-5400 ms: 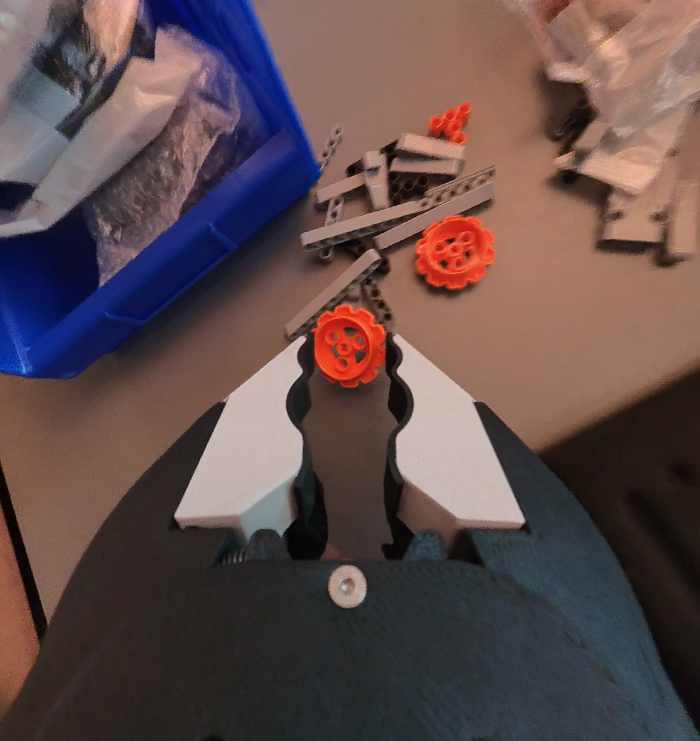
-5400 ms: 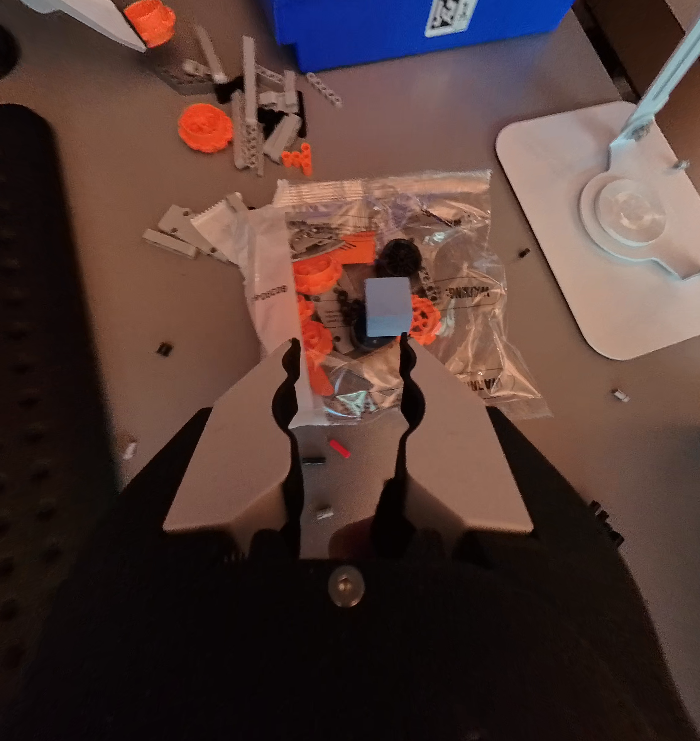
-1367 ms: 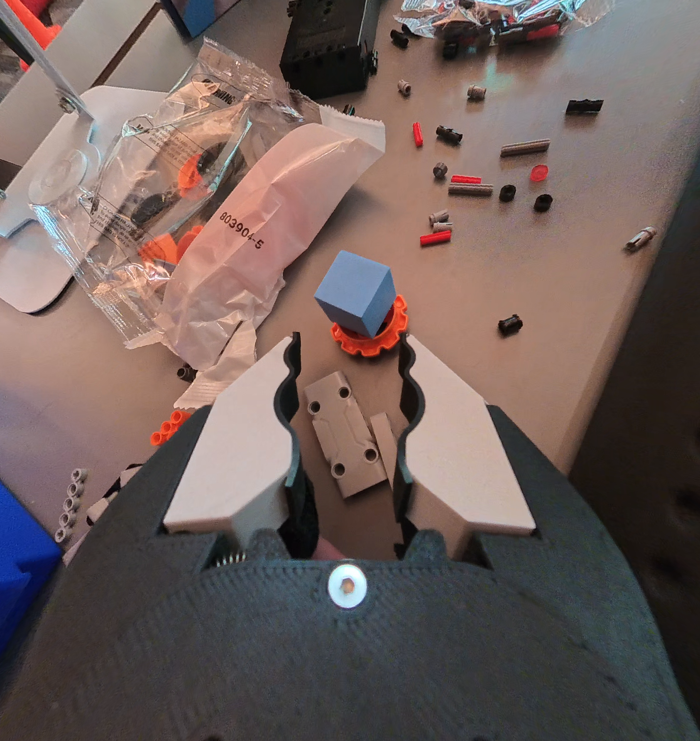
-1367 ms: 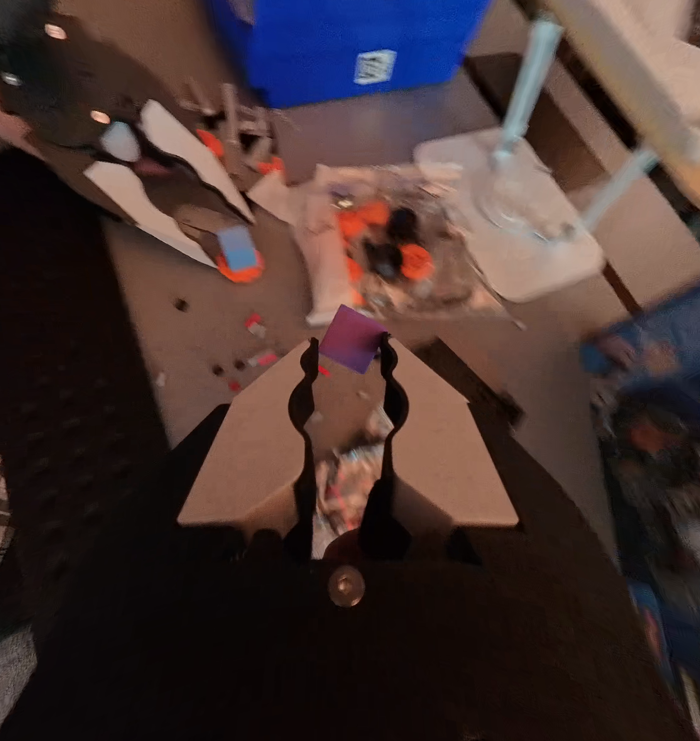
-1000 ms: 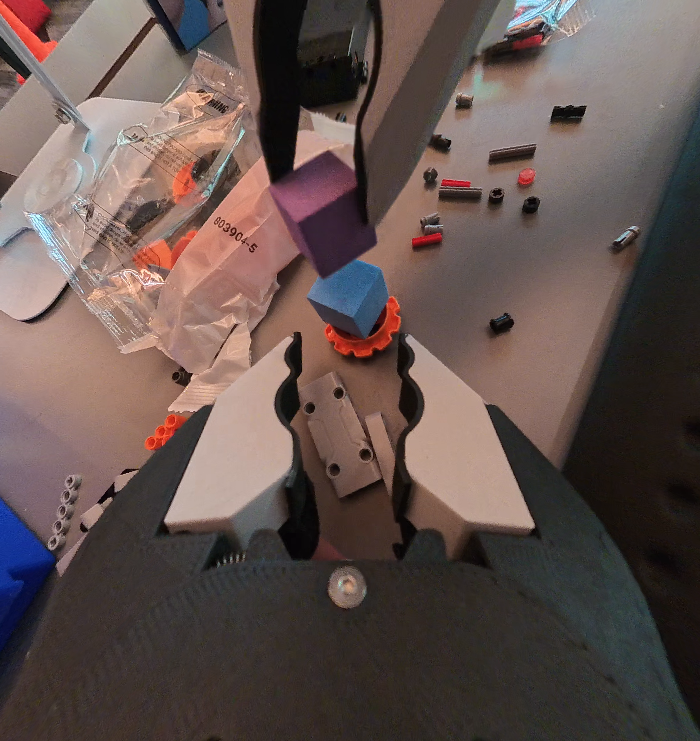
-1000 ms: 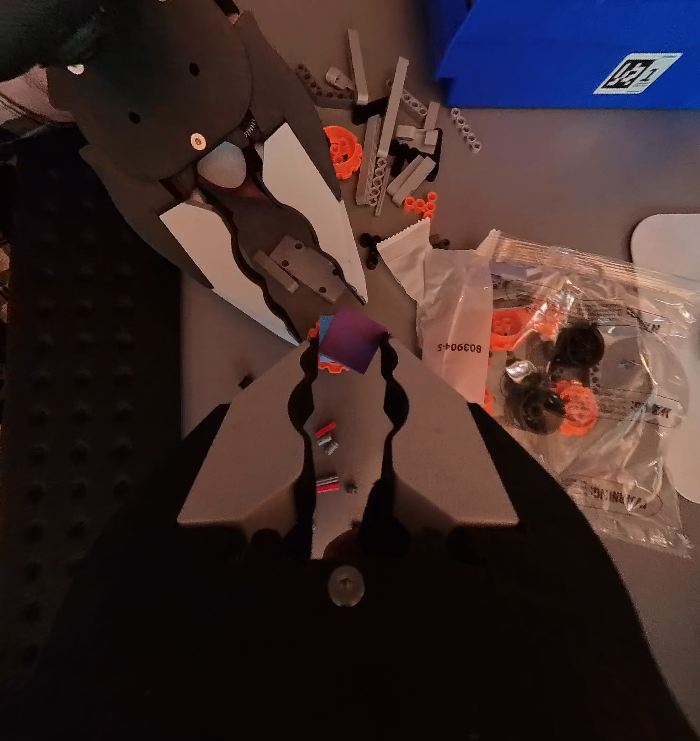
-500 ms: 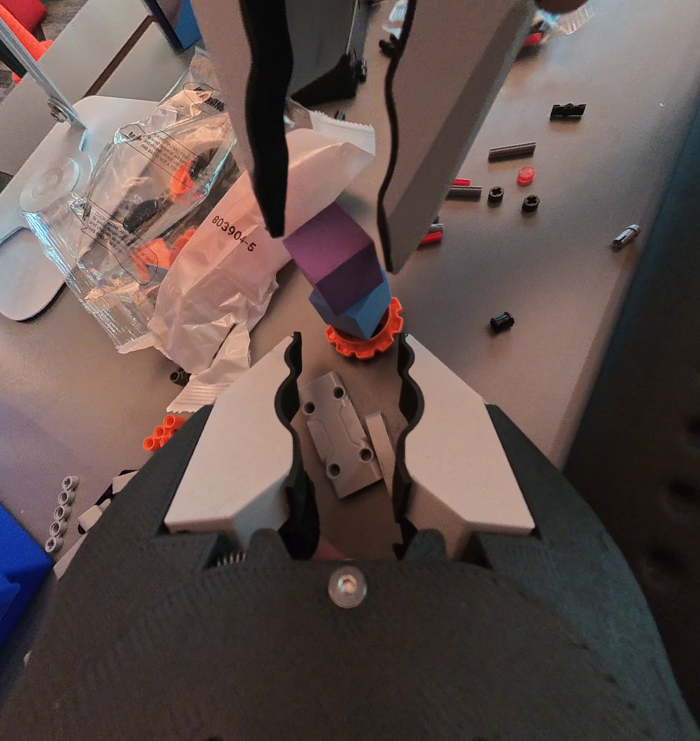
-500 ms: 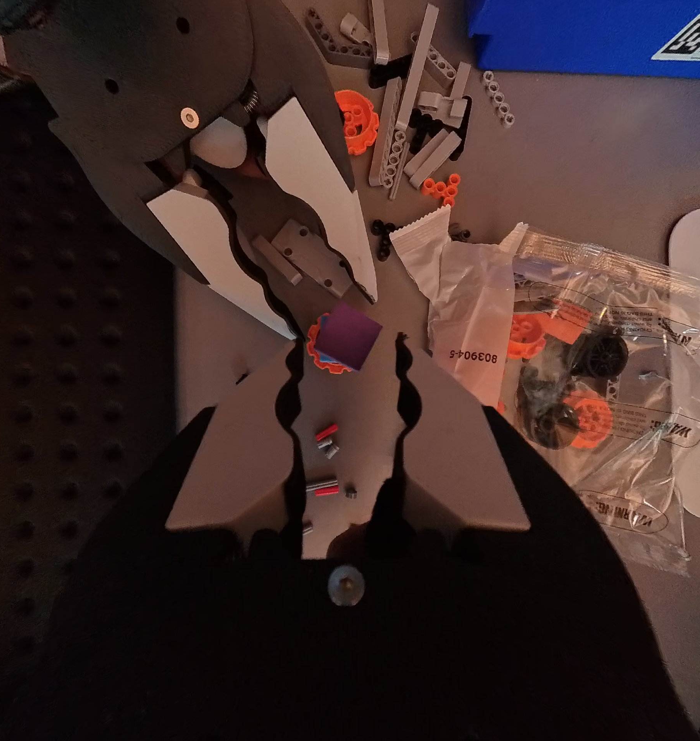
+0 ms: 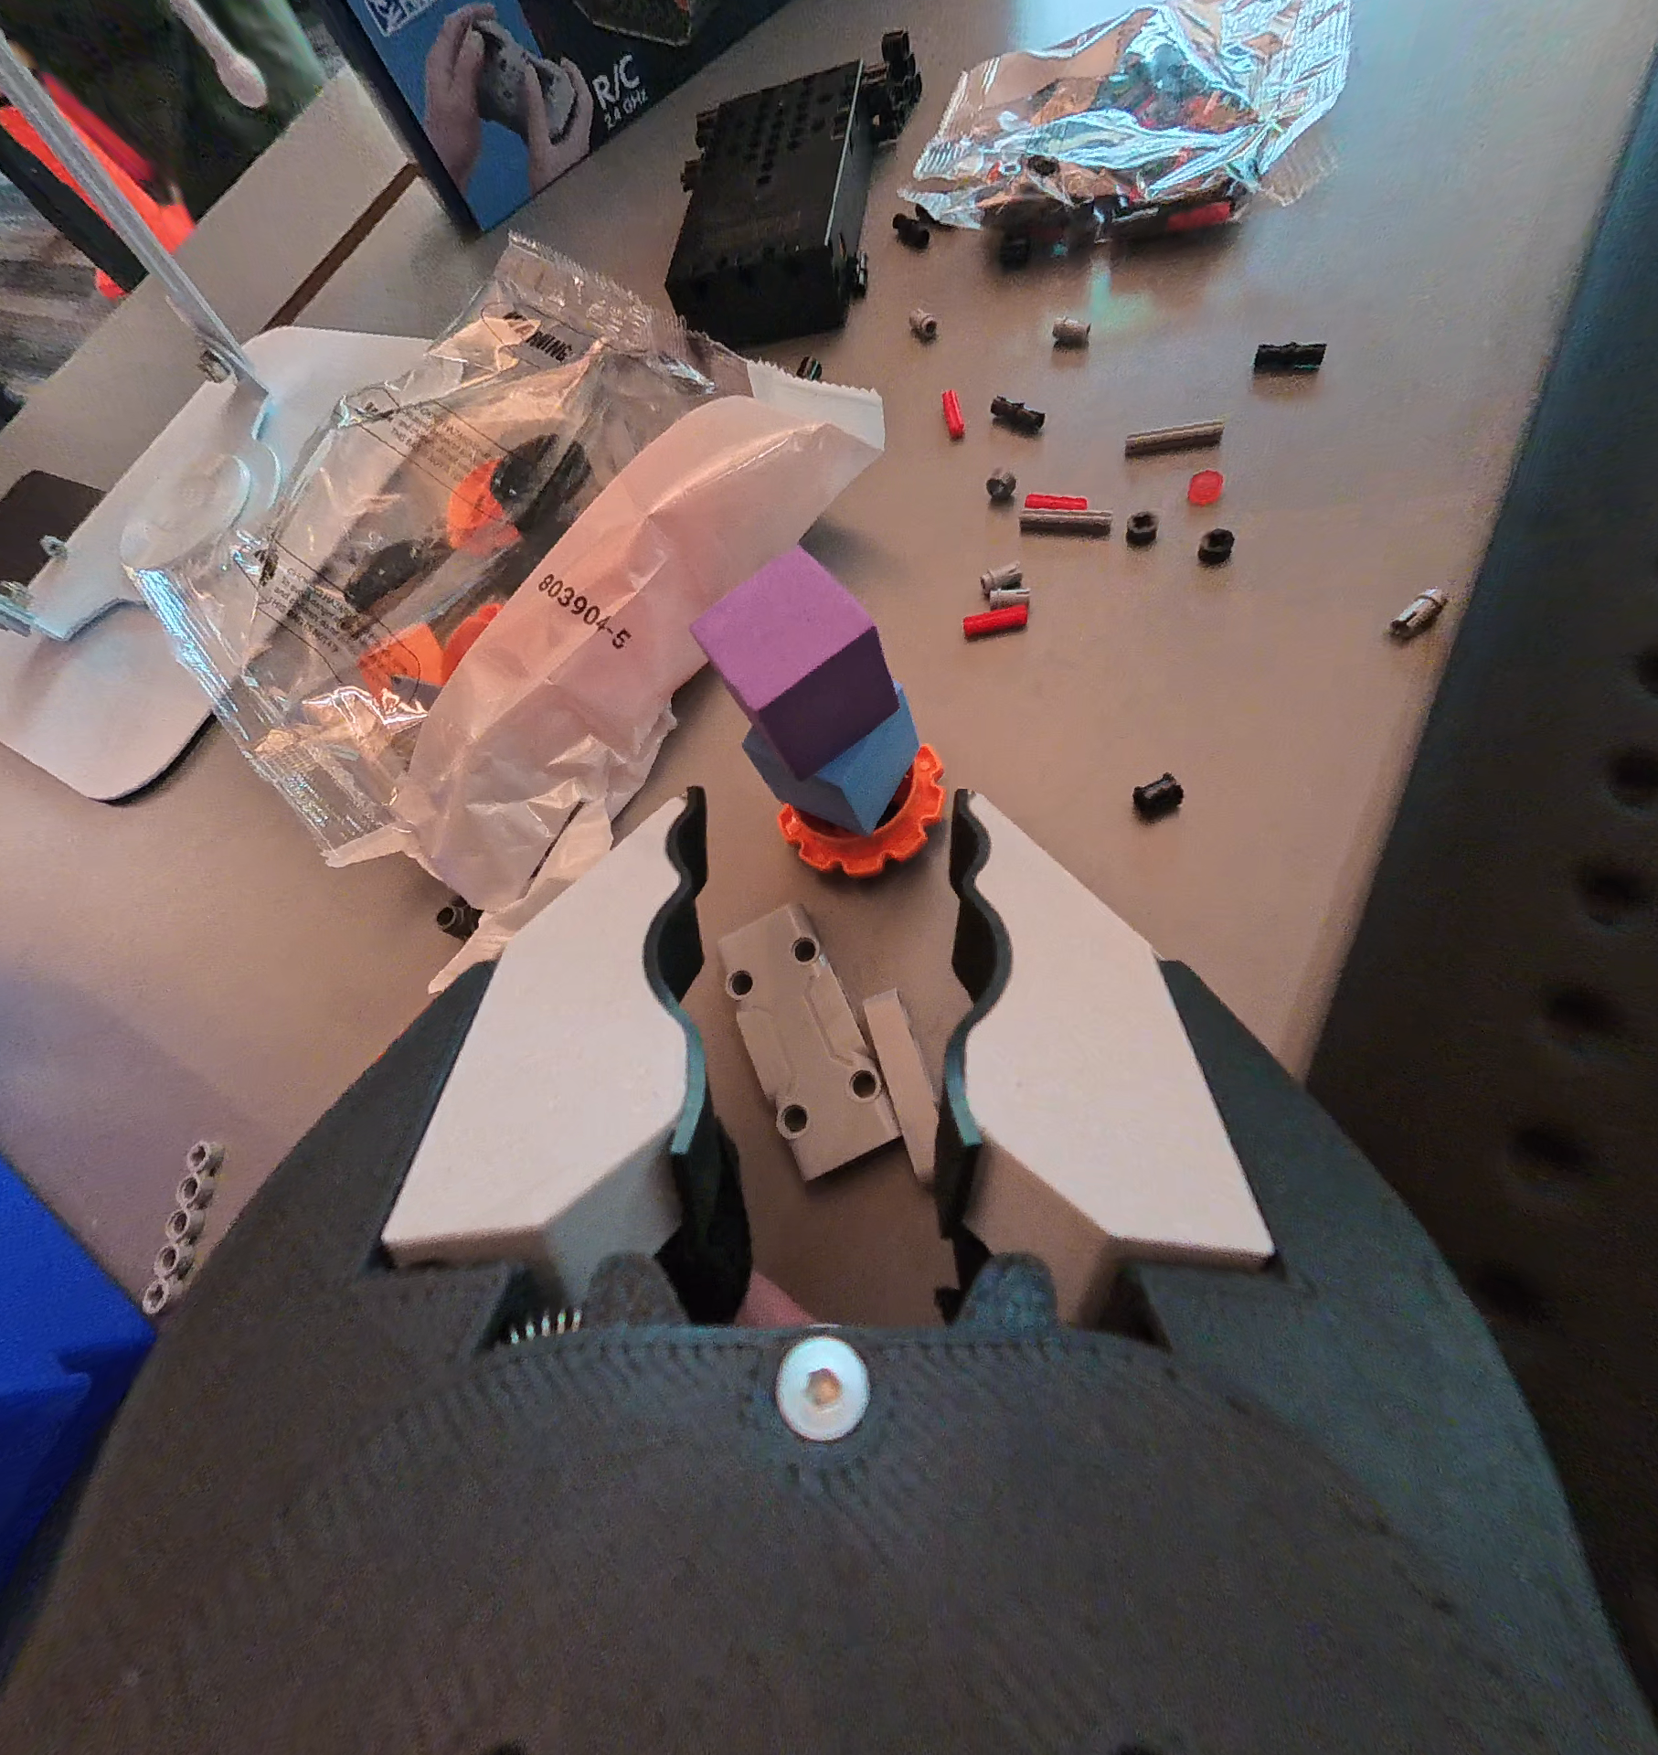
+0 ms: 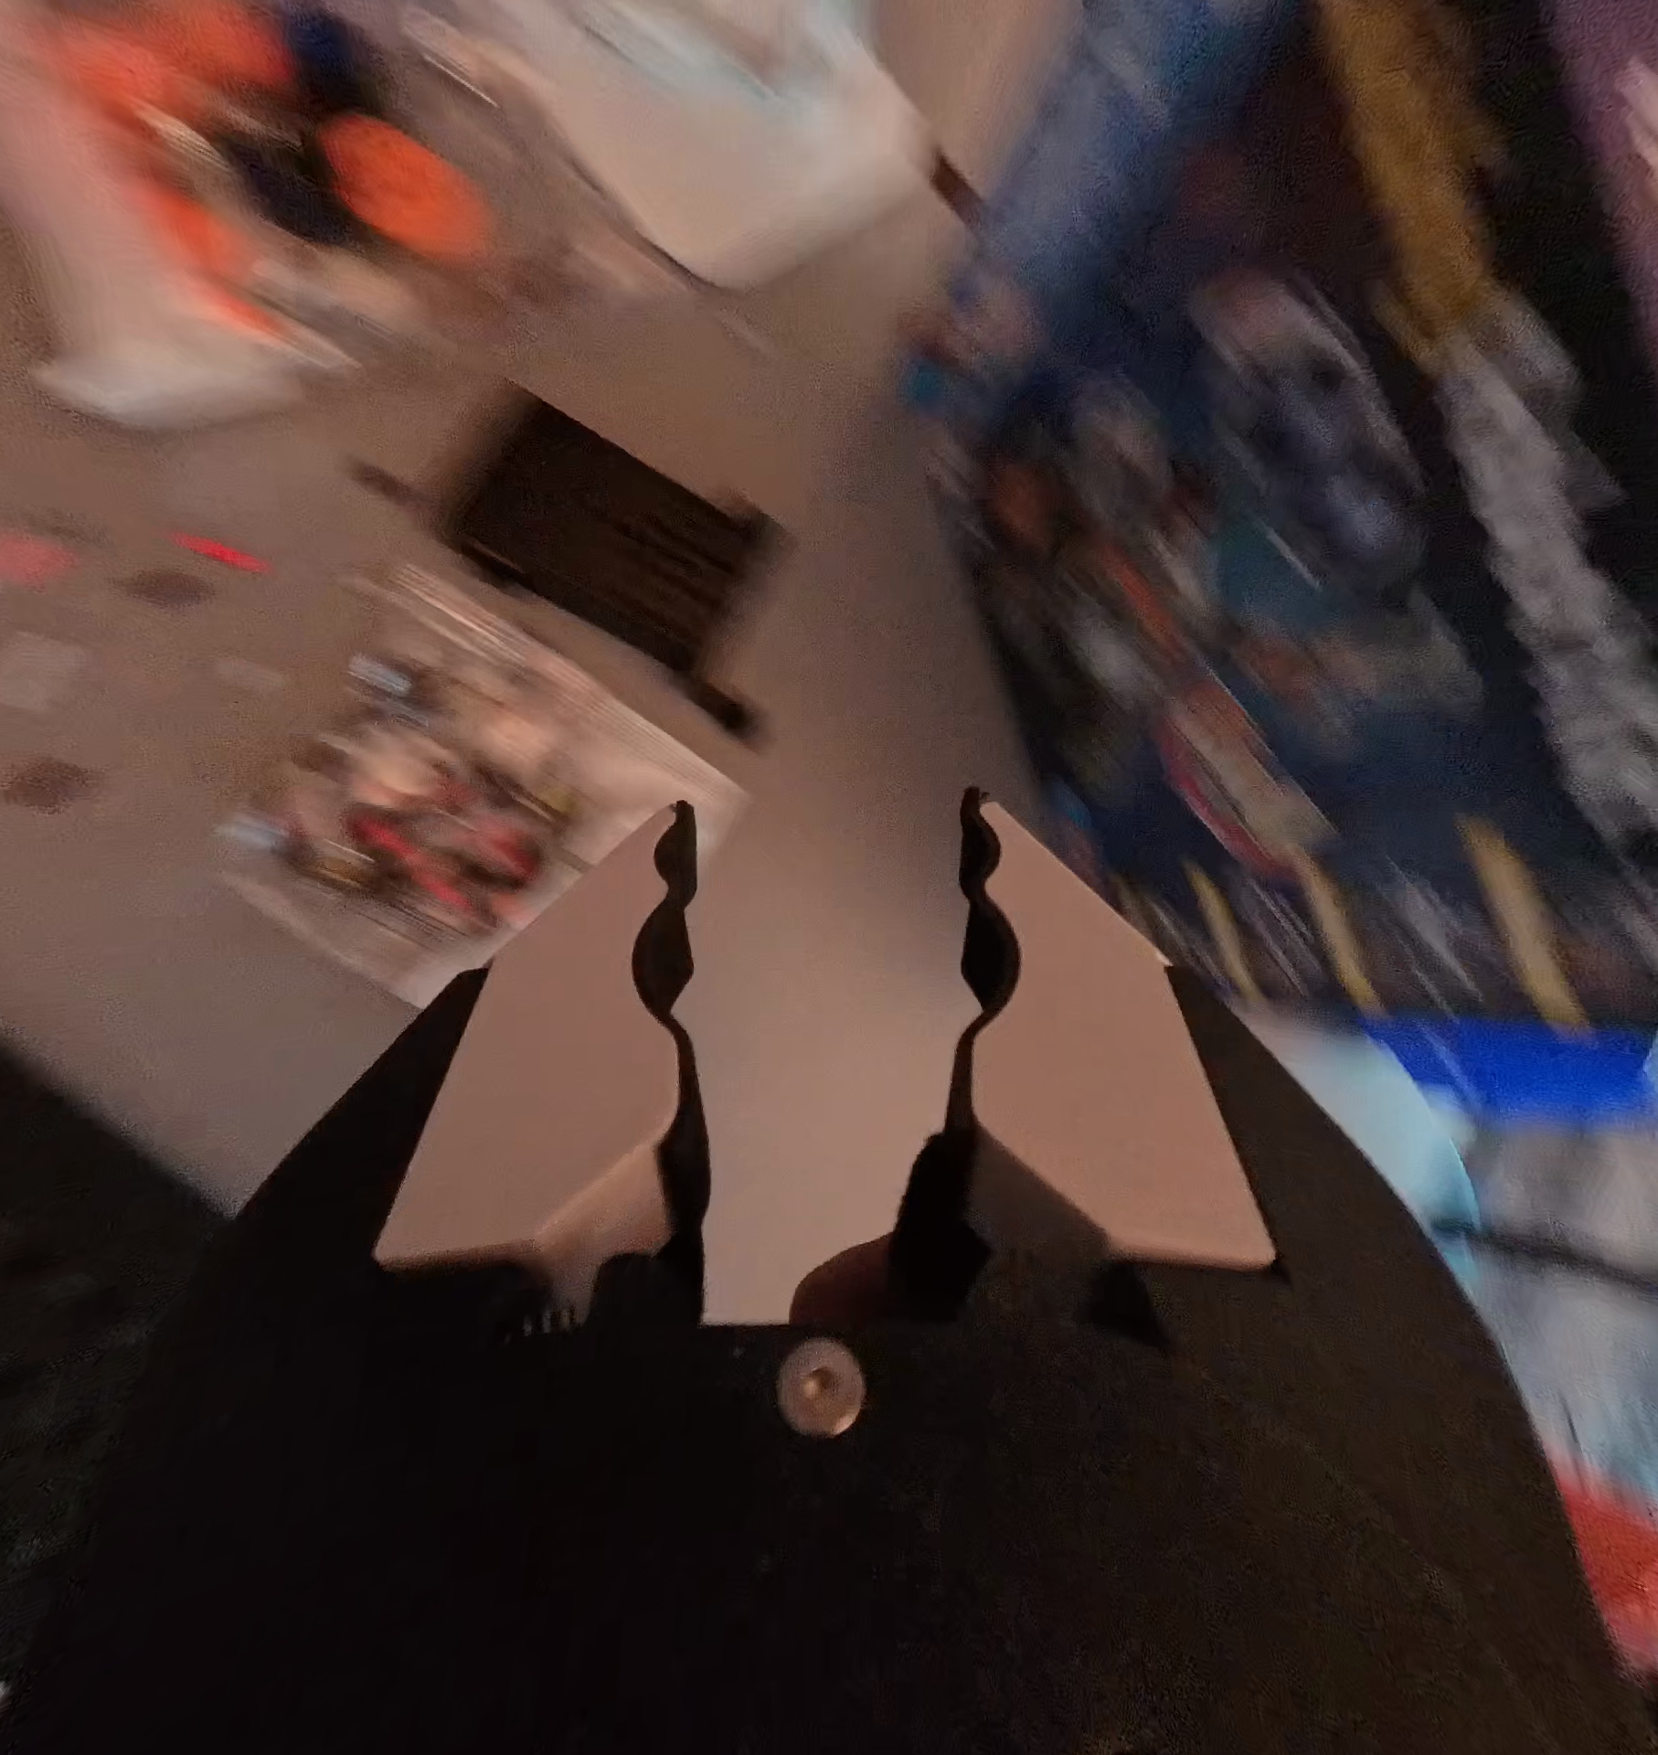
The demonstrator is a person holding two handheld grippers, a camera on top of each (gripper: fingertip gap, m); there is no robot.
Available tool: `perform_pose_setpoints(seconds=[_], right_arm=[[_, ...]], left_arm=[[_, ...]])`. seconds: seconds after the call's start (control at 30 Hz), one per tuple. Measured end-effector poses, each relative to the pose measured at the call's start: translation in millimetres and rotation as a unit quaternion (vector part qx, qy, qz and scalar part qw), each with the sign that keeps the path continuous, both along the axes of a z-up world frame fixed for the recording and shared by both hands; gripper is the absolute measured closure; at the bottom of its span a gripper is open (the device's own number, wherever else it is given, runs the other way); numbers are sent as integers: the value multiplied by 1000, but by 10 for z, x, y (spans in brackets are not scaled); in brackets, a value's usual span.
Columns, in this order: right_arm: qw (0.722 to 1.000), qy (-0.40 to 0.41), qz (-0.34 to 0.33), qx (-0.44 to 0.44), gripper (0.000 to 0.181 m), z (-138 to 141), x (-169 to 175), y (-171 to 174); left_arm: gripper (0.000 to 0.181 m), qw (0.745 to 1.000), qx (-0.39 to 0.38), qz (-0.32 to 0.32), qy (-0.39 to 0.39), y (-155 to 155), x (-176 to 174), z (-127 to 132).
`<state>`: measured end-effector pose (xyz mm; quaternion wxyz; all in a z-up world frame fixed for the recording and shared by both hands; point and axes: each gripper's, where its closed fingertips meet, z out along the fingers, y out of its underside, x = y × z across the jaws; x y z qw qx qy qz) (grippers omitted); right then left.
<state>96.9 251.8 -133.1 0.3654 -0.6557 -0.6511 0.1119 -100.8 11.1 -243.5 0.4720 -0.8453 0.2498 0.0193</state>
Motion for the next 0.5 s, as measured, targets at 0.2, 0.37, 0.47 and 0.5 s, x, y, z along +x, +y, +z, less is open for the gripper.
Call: perform_pose_setpoints(seconds=[0.2,0.37,0.47,0.5], right_arm=[[953,-57,-296,-31,124,-239,2111,1444],[923,-113,-347,-118,125,-818,2813,1609],[915,-134,-353,-142,131,-1031,2942,1651],[912,-142,-356,-146,133,-1088,2974,1667]], left_arm=[[132,1000,-1,2,5,6,-13,-7],[132,1000,-5,5,4,11,-24,-28],[132,1000,-9,6,6,16,-25,-41],[132,1000,-9,6,7,16,-26,-43]])
